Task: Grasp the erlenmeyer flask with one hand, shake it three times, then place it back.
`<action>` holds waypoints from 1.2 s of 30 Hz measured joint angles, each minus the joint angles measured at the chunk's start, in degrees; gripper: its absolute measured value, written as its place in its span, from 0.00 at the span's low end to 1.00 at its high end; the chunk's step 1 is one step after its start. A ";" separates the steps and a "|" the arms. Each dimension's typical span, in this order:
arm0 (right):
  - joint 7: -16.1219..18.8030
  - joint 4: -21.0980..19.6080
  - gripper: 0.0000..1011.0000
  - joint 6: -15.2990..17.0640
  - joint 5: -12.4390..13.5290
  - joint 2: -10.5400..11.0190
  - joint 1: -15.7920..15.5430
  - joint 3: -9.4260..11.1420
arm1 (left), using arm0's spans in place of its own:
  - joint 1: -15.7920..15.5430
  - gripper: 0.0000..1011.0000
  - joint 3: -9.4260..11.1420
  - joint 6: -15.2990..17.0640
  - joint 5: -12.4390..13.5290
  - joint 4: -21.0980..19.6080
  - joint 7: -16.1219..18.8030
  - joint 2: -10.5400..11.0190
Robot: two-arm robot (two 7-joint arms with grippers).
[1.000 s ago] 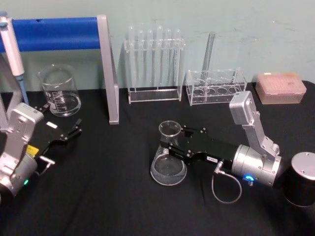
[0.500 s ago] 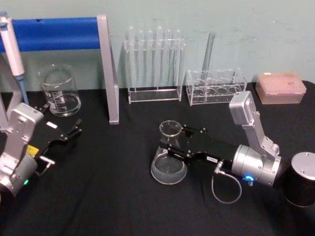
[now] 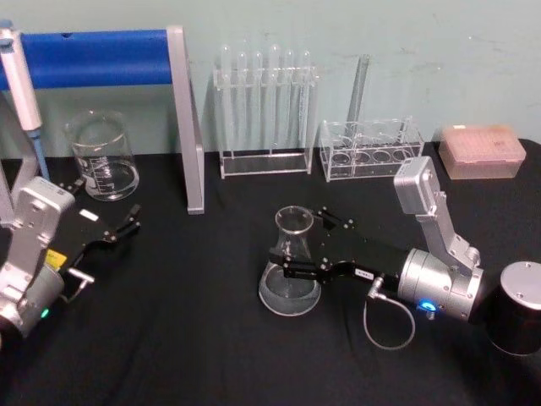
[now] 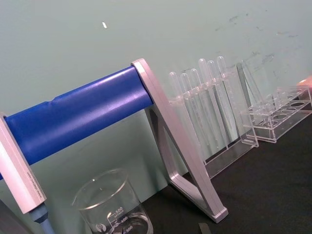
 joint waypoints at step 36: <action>-1.11 -3.28 0.99 -0.21 -0.35 2.60 -2.63 1.21 | 0.00 0.99 0.00 0.00 0.00 0.00 0.00 0.00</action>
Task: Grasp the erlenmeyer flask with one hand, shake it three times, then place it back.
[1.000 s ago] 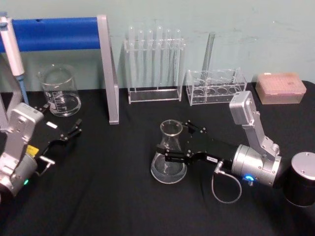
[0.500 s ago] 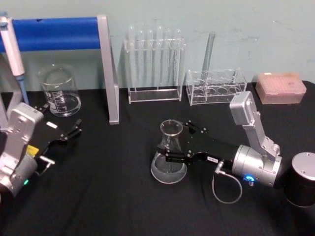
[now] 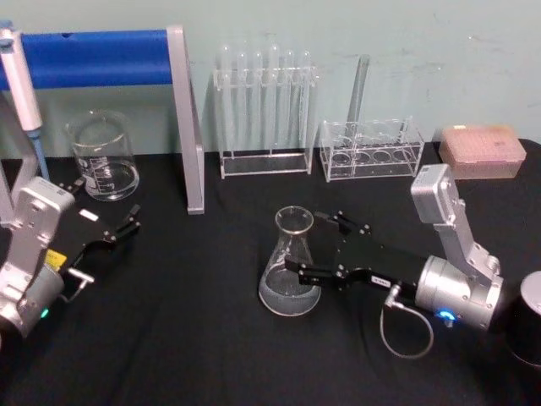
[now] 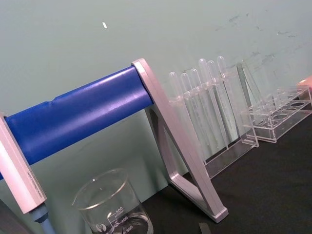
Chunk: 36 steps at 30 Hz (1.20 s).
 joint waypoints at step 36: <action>-18.50 -4.82 0.99 4.25 -2.85 -2.13 -8.59 11.46 | 0.00 0.99 0.00 0.00 0.00 0.00 0.00 0.00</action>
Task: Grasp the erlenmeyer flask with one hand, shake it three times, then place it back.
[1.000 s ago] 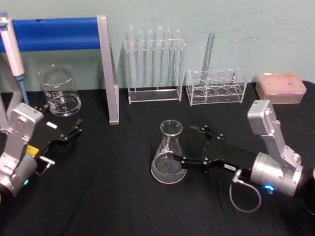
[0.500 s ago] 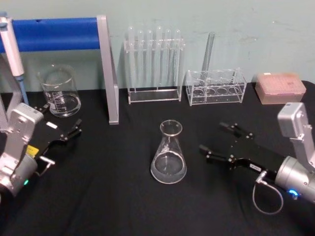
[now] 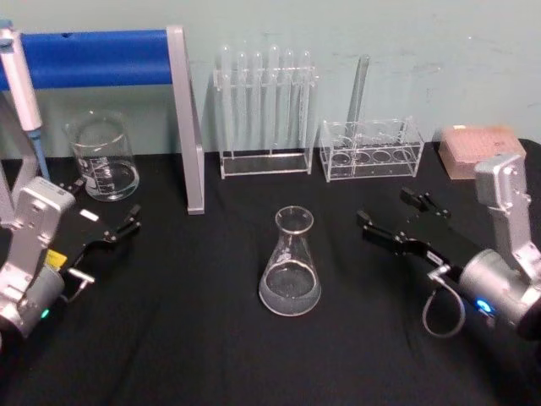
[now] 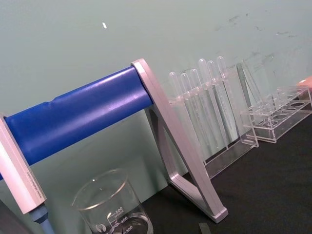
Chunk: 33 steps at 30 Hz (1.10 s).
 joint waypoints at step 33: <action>-3.38 19.56 0.99 2.17 -8.95 -11.38 12.93 -2.72 | 0.00 0.99 0.00 0.00 0.00 0.00 0.00 0.00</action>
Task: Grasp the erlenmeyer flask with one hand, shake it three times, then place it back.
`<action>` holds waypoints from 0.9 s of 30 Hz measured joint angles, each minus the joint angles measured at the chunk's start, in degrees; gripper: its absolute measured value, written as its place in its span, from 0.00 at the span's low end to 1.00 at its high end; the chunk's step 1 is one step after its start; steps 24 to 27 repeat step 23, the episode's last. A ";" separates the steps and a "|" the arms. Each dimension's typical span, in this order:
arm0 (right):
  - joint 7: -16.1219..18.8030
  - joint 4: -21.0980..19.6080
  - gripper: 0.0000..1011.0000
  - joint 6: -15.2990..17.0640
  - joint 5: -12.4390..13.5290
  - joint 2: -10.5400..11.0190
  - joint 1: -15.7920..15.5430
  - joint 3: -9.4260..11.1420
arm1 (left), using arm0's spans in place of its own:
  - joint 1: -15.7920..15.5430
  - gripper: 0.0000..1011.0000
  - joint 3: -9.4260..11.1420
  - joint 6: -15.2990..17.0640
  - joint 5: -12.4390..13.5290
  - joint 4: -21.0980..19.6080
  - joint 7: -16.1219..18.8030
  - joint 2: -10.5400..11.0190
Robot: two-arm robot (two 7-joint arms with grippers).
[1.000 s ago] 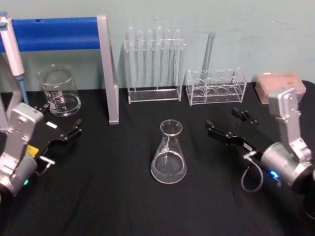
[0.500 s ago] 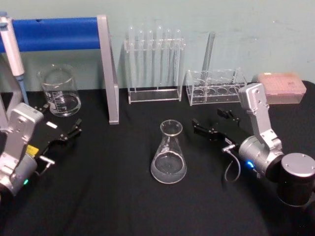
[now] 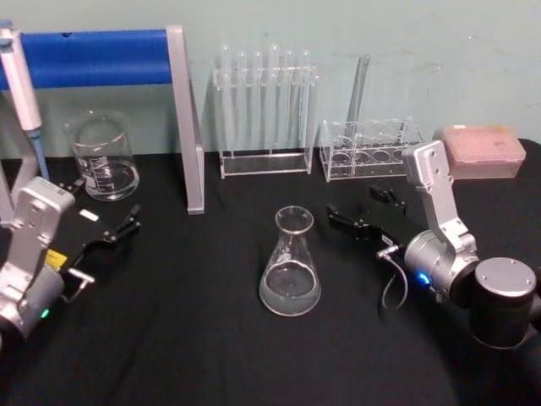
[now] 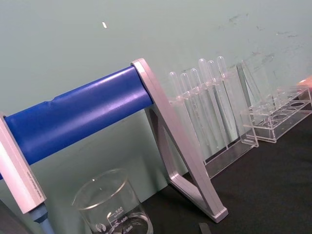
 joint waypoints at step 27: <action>0.00 -0.27 0.99 -0.13 0.13 0.14 -0.14 -0.10 | 0.00 0.99 0.00 0.00 0.00 0.00 0.00 0.00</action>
